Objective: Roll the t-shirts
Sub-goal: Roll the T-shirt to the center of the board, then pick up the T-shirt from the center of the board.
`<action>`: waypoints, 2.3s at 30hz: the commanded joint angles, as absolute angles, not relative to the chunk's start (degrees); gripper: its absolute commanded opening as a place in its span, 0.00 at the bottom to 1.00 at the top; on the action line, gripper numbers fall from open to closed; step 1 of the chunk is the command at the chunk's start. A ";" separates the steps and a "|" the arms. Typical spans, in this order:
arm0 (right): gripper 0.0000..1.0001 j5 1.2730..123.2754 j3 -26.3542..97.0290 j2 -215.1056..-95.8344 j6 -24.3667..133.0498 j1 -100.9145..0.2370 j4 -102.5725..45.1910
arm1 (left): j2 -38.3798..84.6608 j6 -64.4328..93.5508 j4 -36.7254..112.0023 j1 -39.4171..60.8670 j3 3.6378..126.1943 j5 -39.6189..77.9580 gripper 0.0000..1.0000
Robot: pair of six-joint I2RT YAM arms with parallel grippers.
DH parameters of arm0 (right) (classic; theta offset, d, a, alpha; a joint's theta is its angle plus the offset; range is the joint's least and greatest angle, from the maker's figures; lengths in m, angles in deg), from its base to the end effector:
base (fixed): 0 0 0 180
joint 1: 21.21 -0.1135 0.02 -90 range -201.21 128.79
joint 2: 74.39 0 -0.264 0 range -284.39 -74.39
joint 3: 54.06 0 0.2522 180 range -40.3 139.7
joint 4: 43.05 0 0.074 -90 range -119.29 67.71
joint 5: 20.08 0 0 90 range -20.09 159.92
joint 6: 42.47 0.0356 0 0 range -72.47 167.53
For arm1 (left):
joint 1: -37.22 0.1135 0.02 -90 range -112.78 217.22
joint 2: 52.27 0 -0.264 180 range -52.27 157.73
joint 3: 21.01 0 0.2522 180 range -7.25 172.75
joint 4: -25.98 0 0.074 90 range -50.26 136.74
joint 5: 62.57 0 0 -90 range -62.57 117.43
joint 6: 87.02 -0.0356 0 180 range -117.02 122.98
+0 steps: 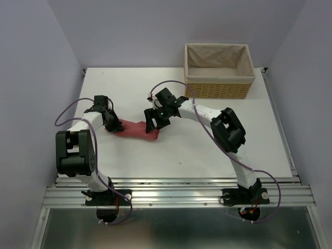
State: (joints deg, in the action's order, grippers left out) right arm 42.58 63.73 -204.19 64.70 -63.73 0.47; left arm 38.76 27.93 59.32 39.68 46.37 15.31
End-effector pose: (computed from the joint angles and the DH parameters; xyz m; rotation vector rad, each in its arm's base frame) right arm 0.3541 0.3469 0.1768 -0.7868 2.5753 0.9810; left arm 0.3151 0.0061 0.1850 -0.5337 2.5317 -0.4187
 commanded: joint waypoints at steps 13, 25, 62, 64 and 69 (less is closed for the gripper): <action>0.25 55.96 56.99 -189.51 70.55 -69.55 -7.75 | 40.37 26.36 59.69 39.95 46.71 17.24 0.20; 0.01 58.57 51.03 -197.35 76.09 -66.04 -13.73 | 40.64 25.13 61.01 39.95 48.64 17.32 0.20; 0.01 46.62 48.49 -196.59 73.63 -60.24 -14.34 | 42.67 28.29 59.69 42.15 52.86 22.16 0.18; 0.11 48.55 46.55 -193.23 74.59 -60.24 -15.57 | 40.65 28.12 60.22 42.15 52.95 22.16 0.18; 0.64 53.56 39.52 -185.23 81.87 -60.24 -22.50 | 37.39 27.24 62.24 42.15 54.18 22.42 0.19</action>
